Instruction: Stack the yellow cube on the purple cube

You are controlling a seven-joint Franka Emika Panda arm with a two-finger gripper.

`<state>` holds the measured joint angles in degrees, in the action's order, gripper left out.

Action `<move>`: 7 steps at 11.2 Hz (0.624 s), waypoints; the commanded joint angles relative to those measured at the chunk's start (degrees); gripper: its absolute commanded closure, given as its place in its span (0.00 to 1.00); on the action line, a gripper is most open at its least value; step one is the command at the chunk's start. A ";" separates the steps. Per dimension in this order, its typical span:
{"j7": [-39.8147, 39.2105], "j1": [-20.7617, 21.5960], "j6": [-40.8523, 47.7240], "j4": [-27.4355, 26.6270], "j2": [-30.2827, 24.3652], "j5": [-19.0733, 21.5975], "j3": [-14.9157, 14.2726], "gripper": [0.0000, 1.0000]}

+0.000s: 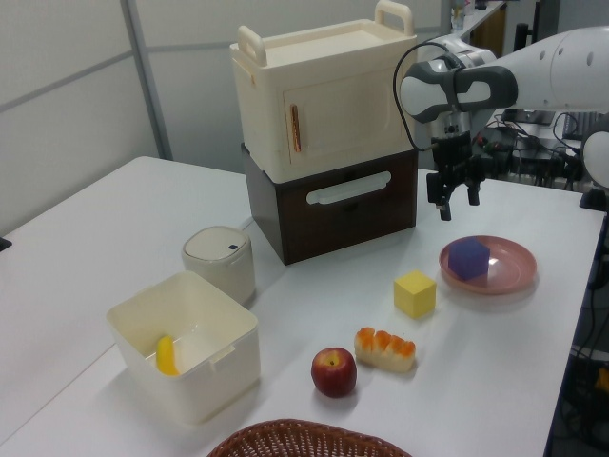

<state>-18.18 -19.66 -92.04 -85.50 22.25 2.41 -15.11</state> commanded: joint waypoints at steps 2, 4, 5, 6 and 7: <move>1.83 5.14 1.07 -1.16 -0.19 1.19 0.61 0.00; 5.25 7.87 0.90 -2.04 0.07 1.45 0.70 0.00; 6.13 8.67 0.98 -2.48 0.60 4.15 0.78 0.00; 6.75 9.20 1.16 -2.57 1.04 5.66 0.87 0.00; 7.63 9.46 1.24 -2.65 1.48 5.76 1.31 0.00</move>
<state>-12.74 -11.05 -91.99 -87.05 23.70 5.99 -13.93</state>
